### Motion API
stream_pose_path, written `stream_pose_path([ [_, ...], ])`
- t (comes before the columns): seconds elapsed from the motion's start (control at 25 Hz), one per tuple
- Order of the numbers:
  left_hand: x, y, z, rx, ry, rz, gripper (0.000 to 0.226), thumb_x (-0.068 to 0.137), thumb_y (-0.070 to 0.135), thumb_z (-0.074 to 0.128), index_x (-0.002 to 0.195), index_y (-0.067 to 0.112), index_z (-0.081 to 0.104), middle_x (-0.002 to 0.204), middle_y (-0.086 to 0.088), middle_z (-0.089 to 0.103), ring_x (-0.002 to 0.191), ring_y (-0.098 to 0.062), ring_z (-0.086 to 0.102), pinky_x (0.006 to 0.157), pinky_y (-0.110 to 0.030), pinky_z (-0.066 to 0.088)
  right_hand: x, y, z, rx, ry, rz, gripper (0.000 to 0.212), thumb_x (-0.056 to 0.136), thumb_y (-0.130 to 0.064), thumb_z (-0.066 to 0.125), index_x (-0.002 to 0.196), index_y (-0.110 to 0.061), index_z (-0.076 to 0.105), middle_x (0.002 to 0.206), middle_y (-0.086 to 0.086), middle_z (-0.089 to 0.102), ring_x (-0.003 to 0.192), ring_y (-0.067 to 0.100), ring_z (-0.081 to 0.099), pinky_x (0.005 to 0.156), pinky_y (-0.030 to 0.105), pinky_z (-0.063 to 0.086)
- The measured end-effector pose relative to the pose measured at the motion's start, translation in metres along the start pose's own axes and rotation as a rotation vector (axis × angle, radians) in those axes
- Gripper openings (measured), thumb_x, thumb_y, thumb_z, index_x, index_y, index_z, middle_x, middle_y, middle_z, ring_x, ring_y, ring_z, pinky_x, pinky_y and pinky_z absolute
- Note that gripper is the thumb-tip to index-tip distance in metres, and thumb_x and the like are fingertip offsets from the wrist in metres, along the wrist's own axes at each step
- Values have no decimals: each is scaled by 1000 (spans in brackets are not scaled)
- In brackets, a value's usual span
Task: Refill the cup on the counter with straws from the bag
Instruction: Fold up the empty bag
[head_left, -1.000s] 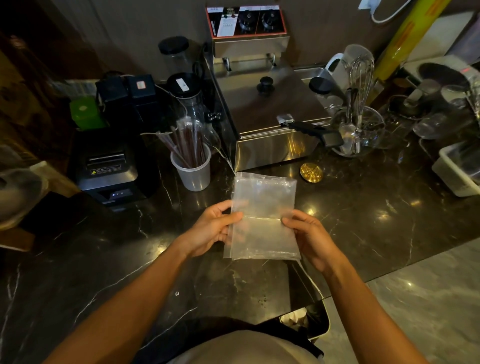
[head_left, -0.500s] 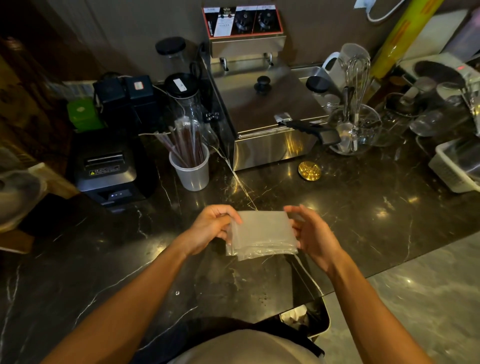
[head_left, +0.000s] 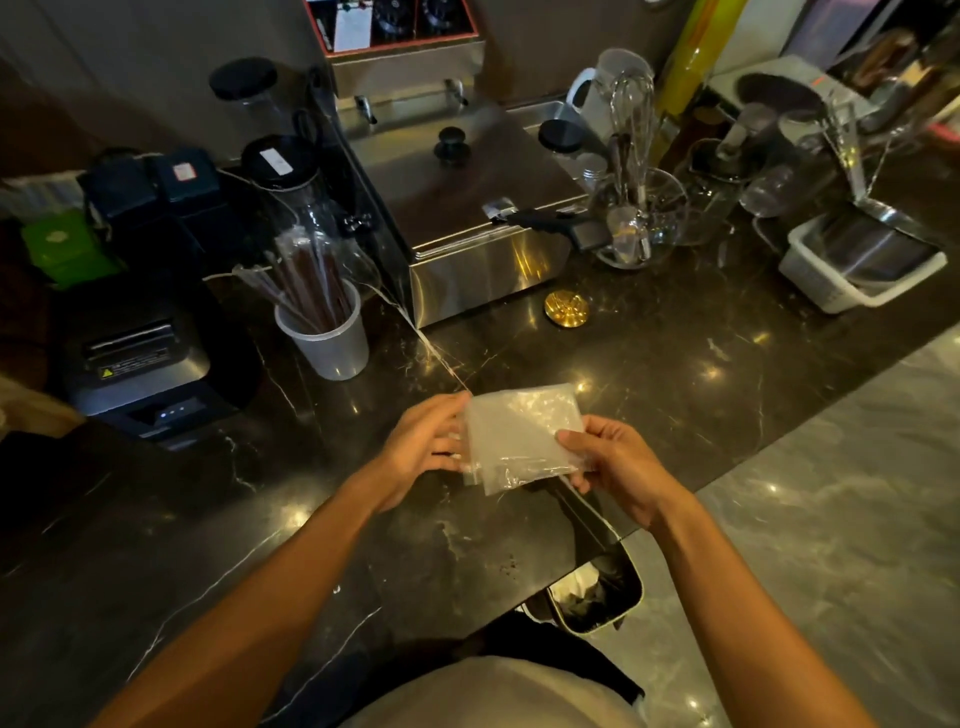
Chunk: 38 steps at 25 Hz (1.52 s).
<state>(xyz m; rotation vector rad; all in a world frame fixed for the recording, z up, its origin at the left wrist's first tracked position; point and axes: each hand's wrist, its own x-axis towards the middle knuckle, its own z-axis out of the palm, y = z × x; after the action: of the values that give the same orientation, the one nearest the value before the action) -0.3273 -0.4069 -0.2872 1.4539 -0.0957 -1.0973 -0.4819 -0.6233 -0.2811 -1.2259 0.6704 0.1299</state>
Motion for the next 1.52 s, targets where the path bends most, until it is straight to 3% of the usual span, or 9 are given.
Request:
stream_pose_path([
  [0.28,9,-25,56,155,-177,-13,39,90,5,75,127,13,65,117,-8,77,93,-12,79,71,-29,66,-59,26,-27,-13,291,-19,6,95,-13,71,97,-7,70,77,13,69,48,15,54,44,24,46],
  [0.44,15,-35,105,254,-245,12,28,91,4,74,110,23,65,106,1,75,92,-9,75,71,-27,65,-104,54,-55,106,478,-5,5,93,-8,70,89,-10,69,70,3,71,50,15,57,45,25,46],
  [0.6,15,-48,156,308,-300,9,28,92,4,73,117,11,64,101,4,74,81,-2,75,62,-21,62,-141,78,-87,244,599,-12,13,93,0,64,88,-7,74,71,6,69,54,17,58,47,25,49],
  [0.68,14,-60,184,331,-308,-1,27,93,3,71,118,7,61,98,5,73,75,3,75,64,-27,64,-153,93,-105,305,650,-22,20,94,1,62,82,-9,74,68,6,68,51,15,57,47,24,50],
  [0.8,16,-98,230,356,-302,-66,33,95,8,71,125,3,60,110,-9,75,93,-18,75,76,-41,64,-166,132,-143,377,731,13,15,95,-1,63,90,-8,76,71,6,70,51,11,56,50,22,51],
  [0.92,30,-156,274,420,-243,-131,37,95,16,72,128,6,59,108,-18,75,93,-31,75,62,-26,60,-168,185,-187,401,790,145,12,94,-3,67,103,0,74,72,5,68,54,12,56,53,24,53],
  [1.04,50,-215,300,410,-90,-285,25,96,15,72,117,14,59,97,0,70,84,-13,69,65,-20,55,-153,238,-223,376,780,294,5,93,-2,68,98,-1,69,61,0,64,57,15,57,57,28,56],
  [1.28,146,-346,315,563,122,-481,37,96,12,66,131,3,62,126,-18,67,102,-30,64,83,-35,52,-64,357,-283,290,704,489,10,93,5,58,89,-2,64,73,13,62,59,18,62,57,30,61],
  [1.52,240,-463,293,735,175,-439,47,90,-2,65,136,1,59,136,-22,64,122,-39,62,103,-48,53,32,476,-314,179,653,593,12,95,0,56,100,-3,67,80,15,66,59,20,63,46,28,56],
])
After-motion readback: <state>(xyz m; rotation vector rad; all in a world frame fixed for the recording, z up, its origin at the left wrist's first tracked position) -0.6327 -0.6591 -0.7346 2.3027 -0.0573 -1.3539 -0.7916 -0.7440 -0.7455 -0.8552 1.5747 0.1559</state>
